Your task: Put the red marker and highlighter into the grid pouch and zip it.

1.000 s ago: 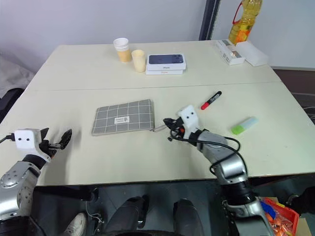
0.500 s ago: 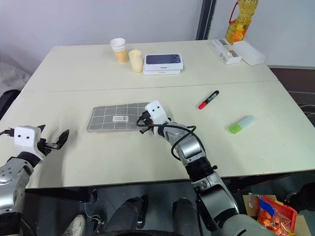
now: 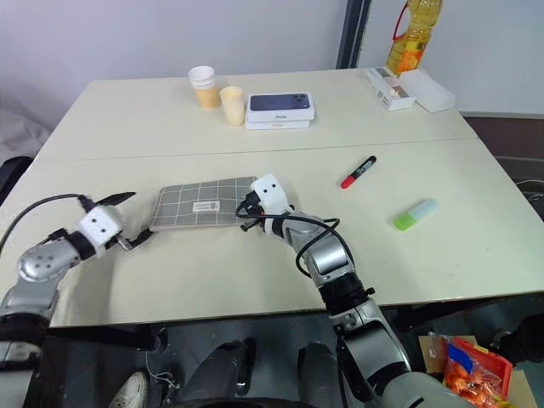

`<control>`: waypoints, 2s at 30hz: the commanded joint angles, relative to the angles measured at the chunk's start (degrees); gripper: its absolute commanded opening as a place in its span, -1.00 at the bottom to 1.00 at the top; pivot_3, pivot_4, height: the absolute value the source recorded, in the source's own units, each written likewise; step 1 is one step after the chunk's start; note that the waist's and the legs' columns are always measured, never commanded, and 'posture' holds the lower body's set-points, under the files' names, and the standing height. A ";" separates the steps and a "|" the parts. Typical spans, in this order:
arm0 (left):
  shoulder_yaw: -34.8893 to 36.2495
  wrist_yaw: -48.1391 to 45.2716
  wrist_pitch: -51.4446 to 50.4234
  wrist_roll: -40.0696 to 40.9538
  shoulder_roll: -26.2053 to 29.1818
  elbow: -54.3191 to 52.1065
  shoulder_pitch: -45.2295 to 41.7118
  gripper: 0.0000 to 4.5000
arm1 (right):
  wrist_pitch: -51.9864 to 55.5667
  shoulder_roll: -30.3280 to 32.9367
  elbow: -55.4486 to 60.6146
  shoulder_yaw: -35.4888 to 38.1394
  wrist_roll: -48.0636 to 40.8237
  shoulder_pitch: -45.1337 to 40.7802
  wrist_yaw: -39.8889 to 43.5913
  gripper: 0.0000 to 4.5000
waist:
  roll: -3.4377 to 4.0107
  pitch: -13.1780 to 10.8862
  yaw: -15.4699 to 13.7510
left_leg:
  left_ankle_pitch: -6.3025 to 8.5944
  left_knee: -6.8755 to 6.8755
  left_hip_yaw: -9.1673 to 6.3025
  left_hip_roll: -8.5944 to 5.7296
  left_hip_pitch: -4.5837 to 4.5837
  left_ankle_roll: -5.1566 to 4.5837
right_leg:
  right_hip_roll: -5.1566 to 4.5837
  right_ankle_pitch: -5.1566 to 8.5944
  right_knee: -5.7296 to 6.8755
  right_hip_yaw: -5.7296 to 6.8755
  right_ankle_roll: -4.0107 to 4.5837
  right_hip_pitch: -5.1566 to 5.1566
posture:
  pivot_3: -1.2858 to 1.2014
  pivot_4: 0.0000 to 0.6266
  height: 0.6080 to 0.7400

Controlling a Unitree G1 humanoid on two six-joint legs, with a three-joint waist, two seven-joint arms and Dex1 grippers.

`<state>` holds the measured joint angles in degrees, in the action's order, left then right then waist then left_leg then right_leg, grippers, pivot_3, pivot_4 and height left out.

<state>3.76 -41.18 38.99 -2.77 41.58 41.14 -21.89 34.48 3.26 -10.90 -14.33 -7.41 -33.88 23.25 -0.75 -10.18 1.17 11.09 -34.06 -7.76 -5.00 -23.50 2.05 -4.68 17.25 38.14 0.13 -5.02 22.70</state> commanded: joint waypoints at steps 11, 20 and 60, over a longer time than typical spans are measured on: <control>-5.68 -7.34 22.12 -0.69 -1.54 20.08 -12.24 0.42 | -1.00 -0.17 2.14 -0.54 1.71 0.88 -0.53 -1.00 | -0.01 0.01 -0.02 | -0.01 -0.04 0.00 -0.03 0.00 -0.01 | 0.03 -0.02 0.07 0.01 -0.05 -0.06 | 0.03 -0.52 1.00; -3.75 -7.43 21.38 1.64 -2.47 22.03 -12.61 -0.99 | -2.46 -0.35 2.49 -0.55 2.37 0.77 -0.34 -1.00 | -0.01 0.01 0.18 | -0.01 -0.06 -0.01 -0.02 0.00 -0.01 | 0.08 -0.02 0.16 0.01 -0.05 -0.04 | 0.03 -0.52 1.00; -6.77 14.27 -35.22 5.51 -22.04 -42.19 9.59 -1.00 | 8.78 9.70 16.33 11.76 -8.84 1.59 2.11 -0.75 | 0.02 -0.01 -0.34 | -0.02 -0.10 0.00 0.00 0.00 -0.01 | 0.06 -0.02 0.06 -0.05 -0.04 -0.14 | 0.03 -0.52 1.00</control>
<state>-3.06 -27.04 3.03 2.94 19.62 0.27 -11.55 44.47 13.01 4.27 -3.28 -15.51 -31.07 25.17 -0.73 -10.20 0.84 11.07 -34.16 -7.77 -5.01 -23.51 2.04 -4.62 17.23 38.21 0.07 -5.05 22.56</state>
